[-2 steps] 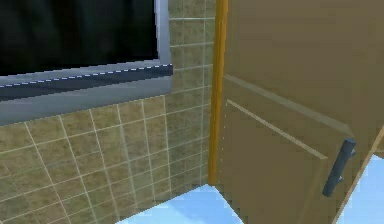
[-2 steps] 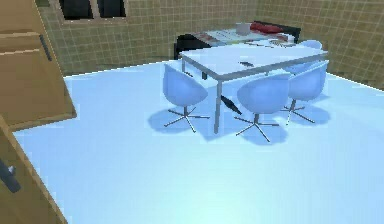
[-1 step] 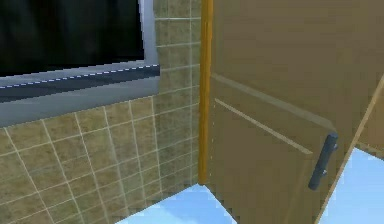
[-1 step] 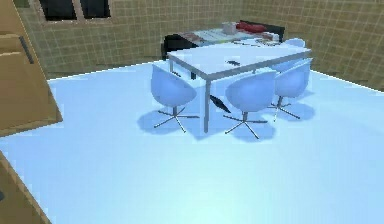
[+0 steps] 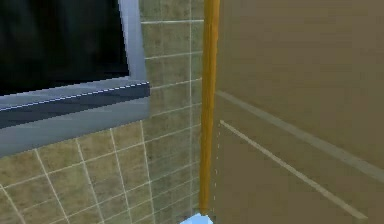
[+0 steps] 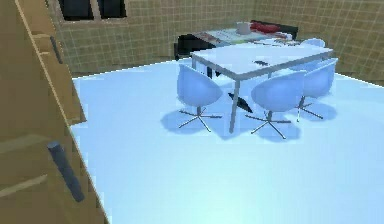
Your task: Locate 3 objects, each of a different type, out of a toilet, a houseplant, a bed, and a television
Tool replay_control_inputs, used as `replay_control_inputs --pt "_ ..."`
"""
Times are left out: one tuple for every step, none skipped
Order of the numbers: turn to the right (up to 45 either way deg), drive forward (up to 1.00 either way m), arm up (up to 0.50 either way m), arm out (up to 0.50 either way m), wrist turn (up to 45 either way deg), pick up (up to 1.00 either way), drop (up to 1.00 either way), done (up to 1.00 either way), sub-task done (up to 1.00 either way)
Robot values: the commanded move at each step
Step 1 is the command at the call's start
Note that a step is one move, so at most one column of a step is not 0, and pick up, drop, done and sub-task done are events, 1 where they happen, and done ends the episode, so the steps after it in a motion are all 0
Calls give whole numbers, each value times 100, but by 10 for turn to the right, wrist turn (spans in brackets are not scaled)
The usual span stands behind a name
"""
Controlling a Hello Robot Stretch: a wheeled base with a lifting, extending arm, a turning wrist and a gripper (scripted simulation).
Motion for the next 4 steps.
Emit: replay_control_inputs --pt "-450 0 0 0 0 0 0 0 0" --pt "0 0 0 0 0 0 0 0 100" --pt "450 0 0 0 0 0 0 0 0" --pt "450 0 0 0 0 0 0 0 0"
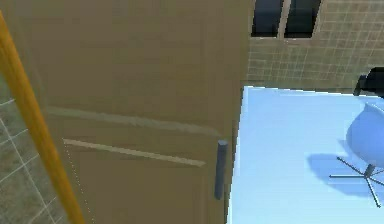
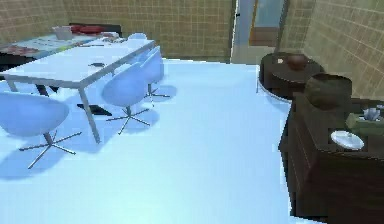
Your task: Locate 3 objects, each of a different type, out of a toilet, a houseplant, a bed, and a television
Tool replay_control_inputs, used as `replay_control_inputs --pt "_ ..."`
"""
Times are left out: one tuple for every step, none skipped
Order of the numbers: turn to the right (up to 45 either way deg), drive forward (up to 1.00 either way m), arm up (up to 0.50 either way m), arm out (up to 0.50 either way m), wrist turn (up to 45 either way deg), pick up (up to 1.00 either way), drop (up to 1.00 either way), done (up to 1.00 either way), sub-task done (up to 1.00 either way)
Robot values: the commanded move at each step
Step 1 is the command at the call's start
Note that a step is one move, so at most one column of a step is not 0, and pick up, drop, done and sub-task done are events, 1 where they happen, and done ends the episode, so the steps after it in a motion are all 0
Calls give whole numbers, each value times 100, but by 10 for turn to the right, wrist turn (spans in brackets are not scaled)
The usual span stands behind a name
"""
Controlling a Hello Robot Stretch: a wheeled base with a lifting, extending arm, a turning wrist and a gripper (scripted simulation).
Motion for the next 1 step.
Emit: replay_control_inputs --pt "450 0 0 0 0 0 0 0 0"
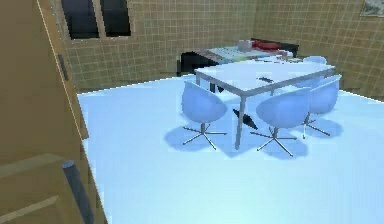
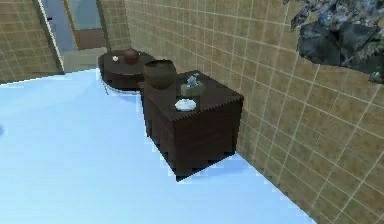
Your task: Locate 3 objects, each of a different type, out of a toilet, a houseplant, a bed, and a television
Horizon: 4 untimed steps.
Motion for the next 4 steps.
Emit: replay_control_inputs --pt "270 0 0 0 0 0 0 0 0" --pt "0 85 0 0 0 0 0 0 0" --pt "-450 0 0 0 0 0 0 0 0" --pt "-270 0 0 0 0 0 0 0 0"
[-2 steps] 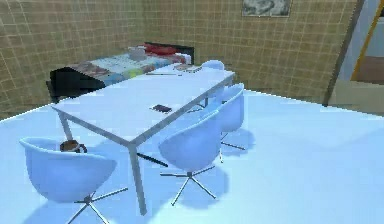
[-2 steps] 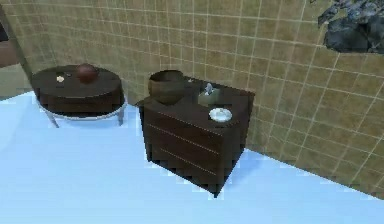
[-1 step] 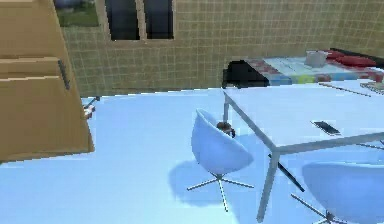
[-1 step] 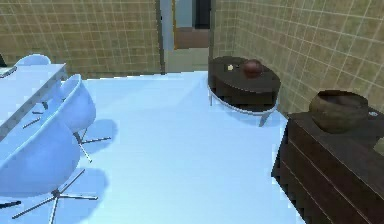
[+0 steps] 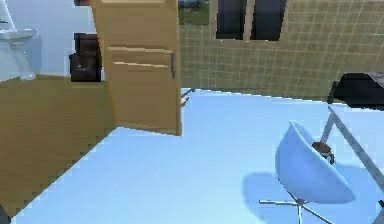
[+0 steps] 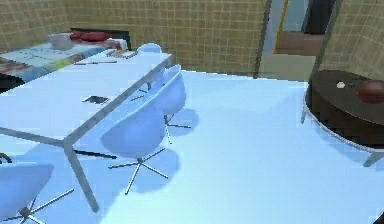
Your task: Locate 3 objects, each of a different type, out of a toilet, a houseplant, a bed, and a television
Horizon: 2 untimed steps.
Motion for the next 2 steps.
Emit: replay_control_inputs --pt "0 100 0 0 0 0 0 0 0" --pt "0 55 0 0 0 0 0 0 0"
